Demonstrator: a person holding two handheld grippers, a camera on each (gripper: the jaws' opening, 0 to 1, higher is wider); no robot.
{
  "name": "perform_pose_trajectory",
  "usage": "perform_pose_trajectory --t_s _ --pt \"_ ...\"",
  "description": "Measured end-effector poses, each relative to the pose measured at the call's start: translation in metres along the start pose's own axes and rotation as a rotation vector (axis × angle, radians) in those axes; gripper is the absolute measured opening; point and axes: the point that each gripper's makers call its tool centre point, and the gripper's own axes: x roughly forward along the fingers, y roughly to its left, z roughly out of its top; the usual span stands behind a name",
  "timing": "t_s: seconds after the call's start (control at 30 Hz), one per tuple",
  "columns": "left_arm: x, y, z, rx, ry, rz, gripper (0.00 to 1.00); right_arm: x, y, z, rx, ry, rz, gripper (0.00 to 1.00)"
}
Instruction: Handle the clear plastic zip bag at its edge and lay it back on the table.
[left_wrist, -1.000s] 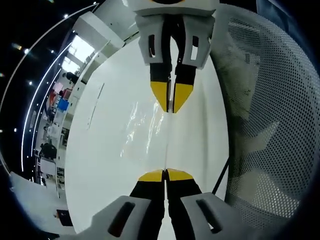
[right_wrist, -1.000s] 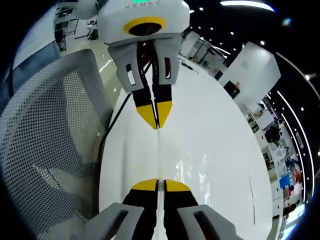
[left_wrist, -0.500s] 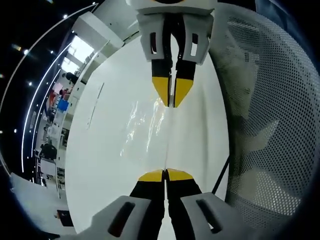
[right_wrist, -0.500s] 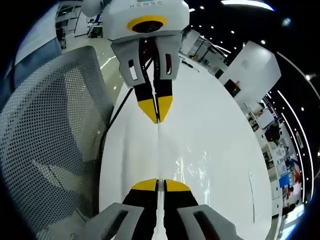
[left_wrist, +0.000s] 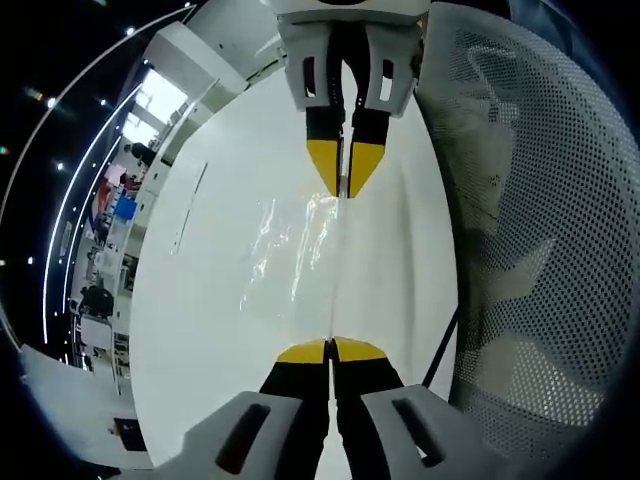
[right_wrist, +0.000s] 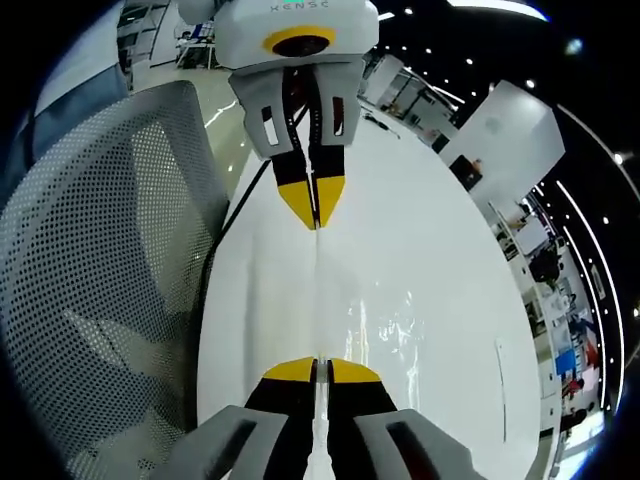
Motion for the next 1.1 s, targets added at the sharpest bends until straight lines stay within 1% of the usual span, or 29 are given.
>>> perform_pose_trajectory --t_s 0.63,1.1 --pt "0.001 -0.002 -0.006 -0.006 0.007 -0.001 0.00 -0.005 0.002 -0.006 0.007 0.011 -0.003 0.00" --pt "-0.001 -0.004 -0.009 -0.011 0.012 -0.003 0.00 -0.008 0.004 -0.015 0.008 0.025 0.001 0.00"
